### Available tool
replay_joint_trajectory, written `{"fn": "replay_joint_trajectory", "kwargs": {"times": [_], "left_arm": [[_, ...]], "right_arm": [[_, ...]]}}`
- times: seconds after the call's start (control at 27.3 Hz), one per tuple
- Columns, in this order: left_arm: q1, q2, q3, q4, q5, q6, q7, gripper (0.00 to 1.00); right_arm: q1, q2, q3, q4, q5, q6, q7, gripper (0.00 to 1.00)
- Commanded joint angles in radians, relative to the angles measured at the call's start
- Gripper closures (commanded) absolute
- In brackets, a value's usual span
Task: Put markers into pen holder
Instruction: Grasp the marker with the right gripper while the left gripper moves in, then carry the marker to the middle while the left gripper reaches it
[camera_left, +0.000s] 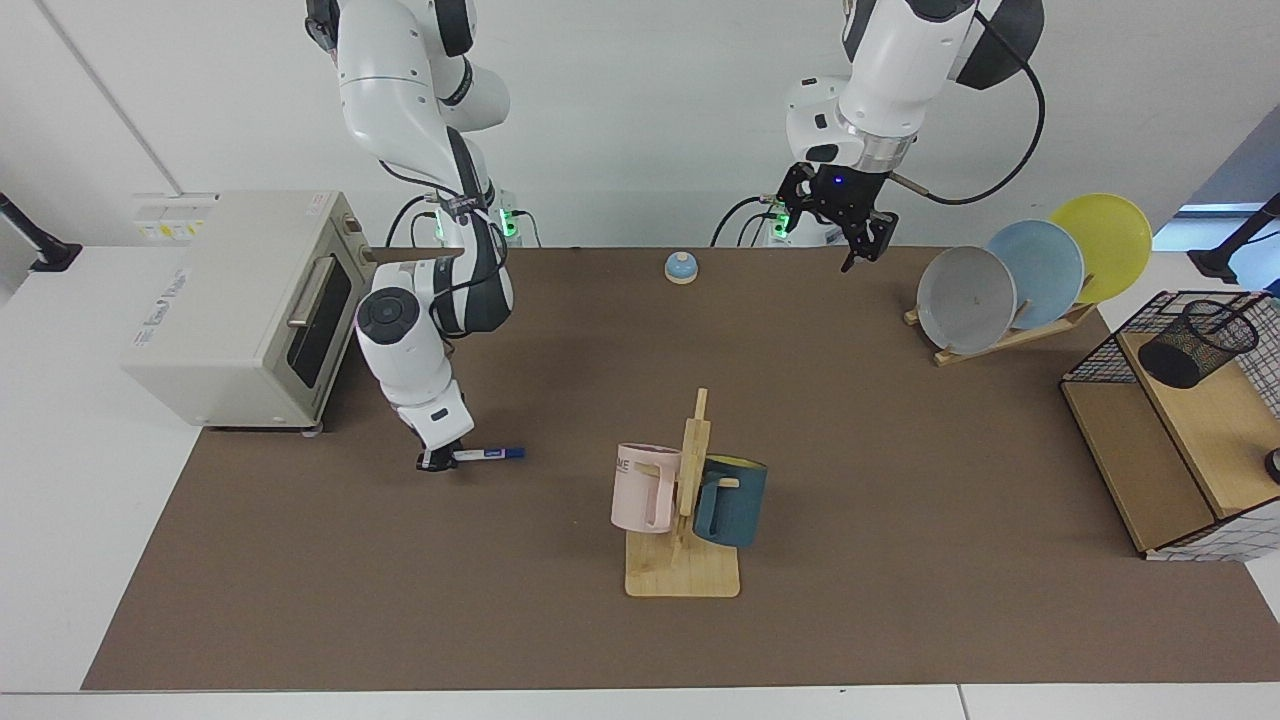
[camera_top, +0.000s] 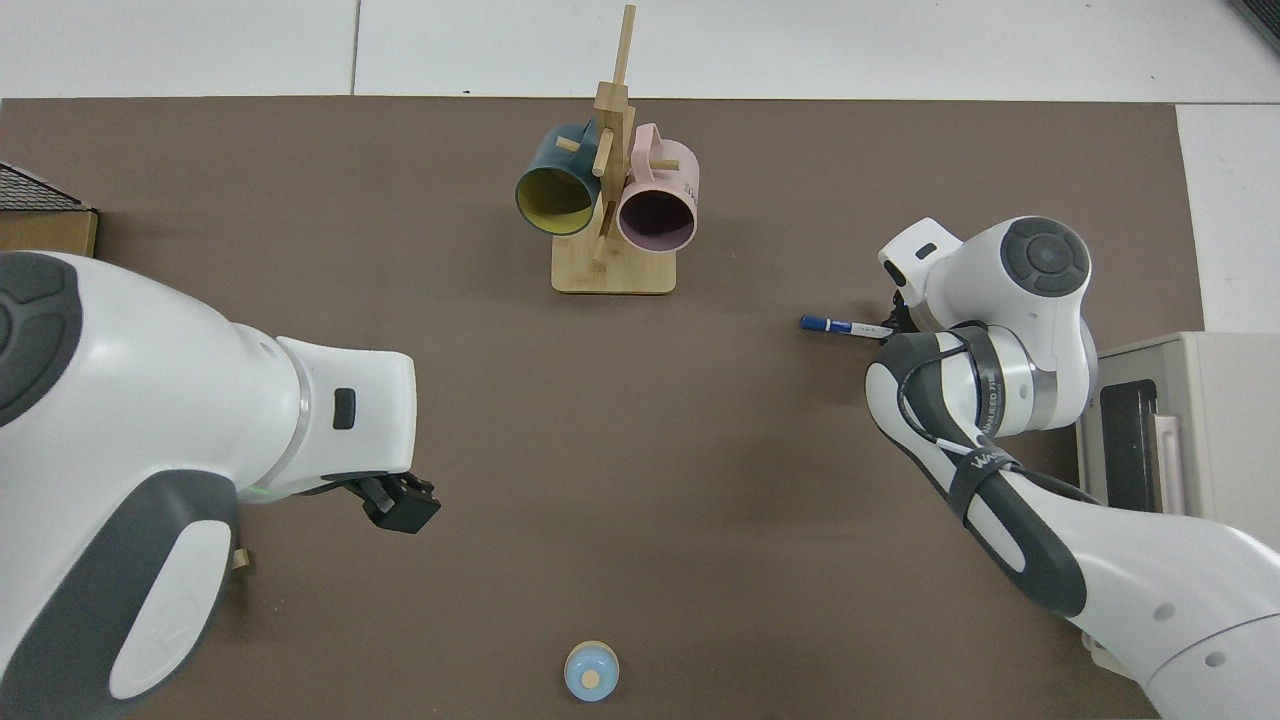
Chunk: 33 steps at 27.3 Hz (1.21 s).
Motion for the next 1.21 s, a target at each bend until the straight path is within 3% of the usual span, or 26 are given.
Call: {"fn": "replay_joint_trajectory", "kwargs": {"times": [0.0, 0.11, 0.22, 0.48, 0.81, 1.03, 1.17], "left_arm": [[-0.055, -0.021, 0.022, -0.011, -0.032, -0.051, -0.157, 0.00], [-0.058, -0.024, 0.019, -0.014, -0.057, -0.056, -0.189, 0.00], [-0.059, -0.033, 0.016, -0.015, -0.057, -0.043, -0.163, 0.00], [-0.055, -0.033, 0.043, -0.031, -0.059, -0.011, 0.099, 0.00], [-0.052, -0.033, 0.086, -0.074, -0.101, 0.088, 0.370, 0.00], [-0.049, -0.043, 0.111, -0.104, -0.111, 0.134, 0.525, 0.00], [-0.050, -0.049, 0.112, -0.117, -0.129, 0.156, 0.539, 0.00]], "right_arm": [[0.005, -0.001, 0.003, 0.002, 0.016, 0.010, 0.025, 1.00], [0.006, -0.009, 0.008, 0.013, 0.030, 0.004, 0.039, 1.00], [0.006, -0.025, 0.029, 0.018, 0.156, 0.001, 0.030, 1.00], [0.036, -0.085, 0.052, 0.022, 0.286, -0.007, 0.022, 1.00], [0.049, -0.197, 0.078, 0.013, 0.459, -0.091, -0.177, 1.00], [0.074, -0.306, 0.078, -0.021, 0.478, -0.194, -0.274, 1.00], [0.126, -0.383, 0.077, -0.074, 0.481, -0.194, -0.266, 1.00]]}}
